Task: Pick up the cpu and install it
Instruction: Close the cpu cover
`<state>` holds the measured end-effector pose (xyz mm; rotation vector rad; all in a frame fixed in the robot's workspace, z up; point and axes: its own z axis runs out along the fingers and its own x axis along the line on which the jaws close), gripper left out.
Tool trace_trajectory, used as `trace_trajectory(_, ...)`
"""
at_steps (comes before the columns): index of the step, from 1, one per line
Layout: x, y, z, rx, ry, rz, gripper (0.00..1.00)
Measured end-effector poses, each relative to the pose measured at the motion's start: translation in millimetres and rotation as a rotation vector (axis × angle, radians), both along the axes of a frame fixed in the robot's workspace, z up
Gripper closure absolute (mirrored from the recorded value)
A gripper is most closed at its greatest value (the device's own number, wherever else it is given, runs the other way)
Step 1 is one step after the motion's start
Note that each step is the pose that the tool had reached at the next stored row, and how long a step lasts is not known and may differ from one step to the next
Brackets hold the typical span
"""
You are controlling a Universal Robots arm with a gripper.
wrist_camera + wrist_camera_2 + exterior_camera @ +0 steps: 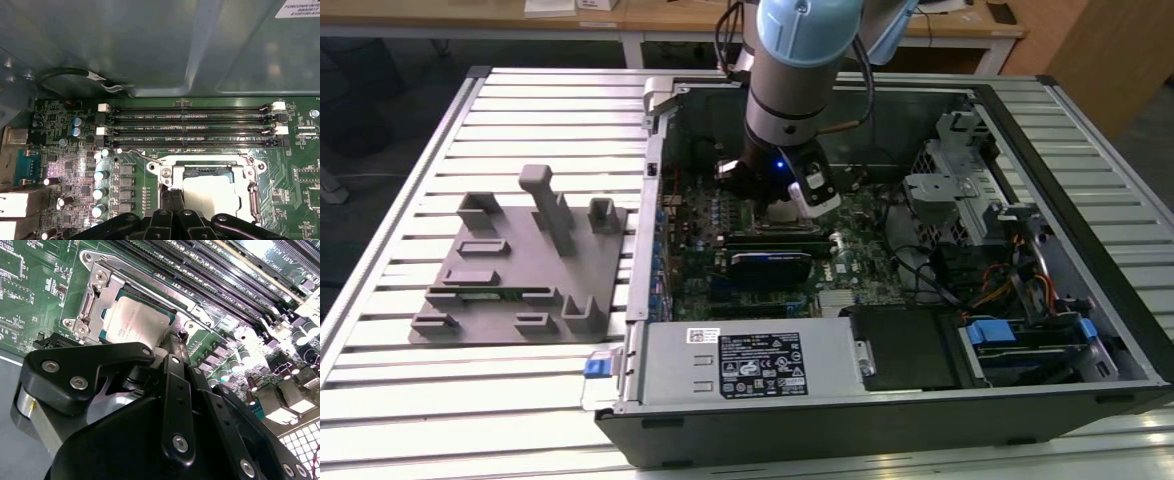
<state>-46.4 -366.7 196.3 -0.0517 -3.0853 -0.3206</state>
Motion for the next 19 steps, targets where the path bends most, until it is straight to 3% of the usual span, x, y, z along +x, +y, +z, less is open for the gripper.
trace_trajectory(3,0.2,0.0,-0.8,-0.0042,0.0001,0.000,0.89)
trace_trajectory(19,2.5,1.0,-1.3,-0.0064,-0.0002,0.000,0.89)
